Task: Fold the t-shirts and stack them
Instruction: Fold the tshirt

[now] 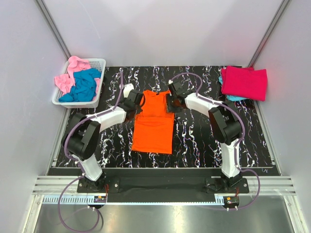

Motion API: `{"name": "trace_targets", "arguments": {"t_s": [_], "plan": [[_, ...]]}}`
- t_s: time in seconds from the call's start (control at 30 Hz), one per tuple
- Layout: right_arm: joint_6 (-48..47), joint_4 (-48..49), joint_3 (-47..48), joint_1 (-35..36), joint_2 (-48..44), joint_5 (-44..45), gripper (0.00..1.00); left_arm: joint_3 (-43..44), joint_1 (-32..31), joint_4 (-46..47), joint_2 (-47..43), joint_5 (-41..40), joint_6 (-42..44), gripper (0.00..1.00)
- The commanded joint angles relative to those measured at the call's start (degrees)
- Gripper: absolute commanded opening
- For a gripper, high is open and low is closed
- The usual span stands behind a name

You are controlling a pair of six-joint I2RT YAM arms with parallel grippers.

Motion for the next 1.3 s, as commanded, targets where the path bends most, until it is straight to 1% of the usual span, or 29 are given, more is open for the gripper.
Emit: {"name": "trace_targets", "arguments": {"t_s": [0.0, 0.03, 0.07, 0.13, 0.17, 0.23, 0.27, 0.33, 0.37, 0.4, 0.47, 0.5, 0.57, 0.6, 0.63, 0.7, 0.73, 0.8, 0.93, 0.97, 1.17, 1.2, 1.27], "plan": [[0.66, 0.83, -3.02, -1.8, -6.78, 6.17, 0.54, 0.27, 0.28, 0.46, -5.49, -6.46, -0.4, 0.09], [0.84, 0.66, -4.42, -1.8, -8.29, 7.84, 0.71, -0.34, 0.28, -1.64, -8.12, -6.2, -1.19, 0.14], [0.93, 0.74, -7.74, -1.8, -9.87, 9.25, 0.77, -1.74, 0.28, -2.53, -9.45, -5.59, -1.72, 0.19], [1.19, 0.66, -11.19, -1.8, -14.0, 10.05, 0.81, -3.59, 0.19, -4.82, -13.56, -3.22, -2.69, 0.28], [1.62, 0.66, -14.6, -1.8, -15.41, 10.66, 0.82, -5.78, 0.19, -5.34, -14.9, -2.34, -2.86, 0.33], [2.41, 0.22, -17.87, -1.8, -19.45, 11.46, 0.82, -7.99, 0.19, -7.36, -18.75, -0.67, -3.04, 0.4], [3.29, 0.13, -21.28, -1.8, -21.03, 10.5, 0.81, -9.65, 0.19, -8.07, -19.99, -0.05, -3.04, 0.45], [4.52, 0.04, -24.37, -1.72, -25.08, 8.66, 0.79, -11.15, 0.28, -10.34, -23.06, 3.28, -2.78, 0.46], [5.14, 0.04, -27.34, -1.63, -26.48, 7.34, 0.78, -12.73, 0.28, -10.71, -24.04, 5.21, -2.69, 0.46], [6.8, 0.04, -28.77, -1.28, -29.19, 4.72, 0.77, -13.44, 0.28, -11.14, -24.83, 9.4, -2.95, 0.47], [8.39, 0.3, -32.71, -0.05, -31.93, 2.51, 0.77, -16.33, 0.28, -11.68, -26.77, 13.56, -4.0, 0.47], [9.09, 0.48, -33.95, 1.52, -34.21, 1.97, 0.78, -17.57, 0.28, -11.59, -27.3, 17.67, -5.57, 0.47], [11.19, 1.88, -37.63, 3.46, -36.33, 0.57, 0.78, -22.2, 0.37, -9.22, -28.79, 21.21, -7.51, 0.48], [12.08, 2.76, -38.96, 4.51, -38.34, 0.3, 0.78, -23.98, 0.37, -6.78, -29.06, 24.44, -9.0, 0.48], [12.96, 3.55, -40.28, 6.0, -39.23, 0.3, 0.78, -27.3, 0.71, -5.71, -29.41, 25.61, -9.8, 0.48], [15.33, 5.57, -44.06, 7.24, -41.95, 0.3, 0.78, -30.66, 1.24, -2.3, -30.02, 29.02, -11.9, 0.48], [15.95, 6.54, -46.6, 7.6, -42.92, -1.44, 0.78, -33.54, 1.59, -1.23, -30.9, 30.18, -12.53, 0.48], [17.71, 9.0, -48.81, 7.69, -44.86, -3.74, 0.78, -35.59, 1.86, -0.6, -32.22, 31.59, -14.02, 0.48], [20.61, 14.53, -54.6, 8.74, -45.75, -7.26, 0.77, -38.75, 1.86, -2.53, -37.31, 31.33, -15.08, 0.48], [21.48, 17.07, -55.32, 9.18, -45.05, -8.22, 0.77, -39.02, 1.95, -2.88, -38.02, 31.33, -15.26, 0.48], [24.04, 24.37, -57.26, 11.29, -39.69, -9.64, 0.74, -38.58, 1.95, -8.5, -40.22, 30.72, -16.13, 0.48], [24.3, 24.91, -57.26, 11.73, -38.98, -9.81, 0.73, -38.41, 1.95, -10.43, -40.4, 30.54, -16.83, 0.48], [24.83, 26.05, -56.99, 12.17, -37.23, -9.99, 0.72, -38.58, 1.95, -10.88, -40.92, 30.71, -17.36, 0.48]]}}
